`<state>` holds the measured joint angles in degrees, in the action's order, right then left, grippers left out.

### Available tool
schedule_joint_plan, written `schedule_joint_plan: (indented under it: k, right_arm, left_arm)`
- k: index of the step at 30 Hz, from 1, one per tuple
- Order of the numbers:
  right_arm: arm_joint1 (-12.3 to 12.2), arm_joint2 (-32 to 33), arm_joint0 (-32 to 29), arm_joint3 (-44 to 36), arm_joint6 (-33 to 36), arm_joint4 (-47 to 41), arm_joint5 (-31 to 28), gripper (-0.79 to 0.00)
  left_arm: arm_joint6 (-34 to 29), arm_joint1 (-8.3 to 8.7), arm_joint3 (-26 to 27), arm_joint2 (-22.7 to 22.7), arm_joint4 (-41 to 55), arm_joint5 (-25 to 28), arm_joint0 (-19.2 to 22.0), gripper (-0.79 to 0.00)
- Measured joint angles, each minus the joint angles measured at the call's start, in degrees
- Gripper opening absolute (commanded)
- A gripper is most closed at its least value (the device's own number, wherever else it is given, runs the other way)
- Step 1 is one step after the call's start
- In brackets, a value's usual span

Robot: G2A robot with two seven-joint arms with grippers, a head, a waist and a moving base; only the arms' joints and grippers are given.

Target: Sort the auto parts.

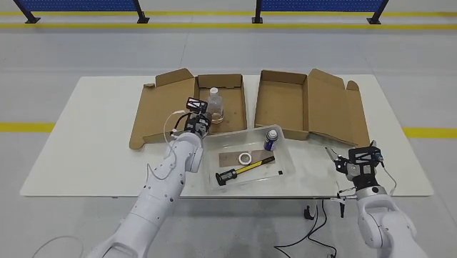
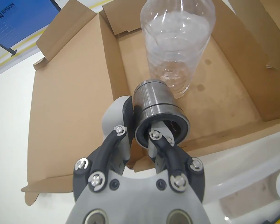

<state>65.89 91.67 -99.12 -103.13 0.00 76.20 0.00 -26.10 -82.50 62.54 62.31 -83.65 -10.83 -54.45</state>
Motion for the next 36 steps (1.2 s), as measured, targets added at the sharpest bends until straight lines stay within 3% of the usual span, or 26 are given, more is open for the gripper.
schedule_joint_plan:
  k: [2, 5, 8, 9, 11, 29, 36]
  right_arm:
    - [0.0, 0.0, 0.0, 0.0, 0.0, 0.0, 0.0, 0.000]
    - [0.0, 0.0, 0.0, 0.0, 0.0, 0.0, 0.0, 0.000]
    - [0.0, 0.0, 0.0, 0.0, 0.0, 0.0, 0.0, 0.000]
    - [0.0, 0.0, 0.0, 0.0, 0.0, 0.0, 0.0, 0.000]
    - [0.0, 0.0, 0.0, 0.0, 0.0, 0.0, 0.0, 0.000]
    - [0.0, 0.0, 0.0, 0.0, 0.0, 0.0, 0.0, 0.000]
    - [0.0, 0.0, 0.0, 0.0, 0.0, 0.0, 0.0, 0.000]
  left_arm:
    - [0.1, -0.10, -0.5, 0.0, 0.0, -0.2, 0.1, -0.705]
    - [0.3, -0.23, -1.1, 0.0, -0.1, -0.3, 0.3, -0.646]
    - [0.4, -0.34, -1.6, 0.0, -0.3, -0.5, 0.4, -0.425]
    - [0.4, -0.39, -1.7, 0.1, -0.3, -0.6, 0.5, -0.391]
    - [0.5, -0.47, -1.8, 0.1, -0.3, -0.8, 0.5, 0.000]
    - [4.4, -1.29, 0.7, 0.4, 0.6, -0.7, 0.7, 0.000]
    - [8.2, -0.60, 7.6, 2.7, 2.2, 4.2, -3.1, 0.000]
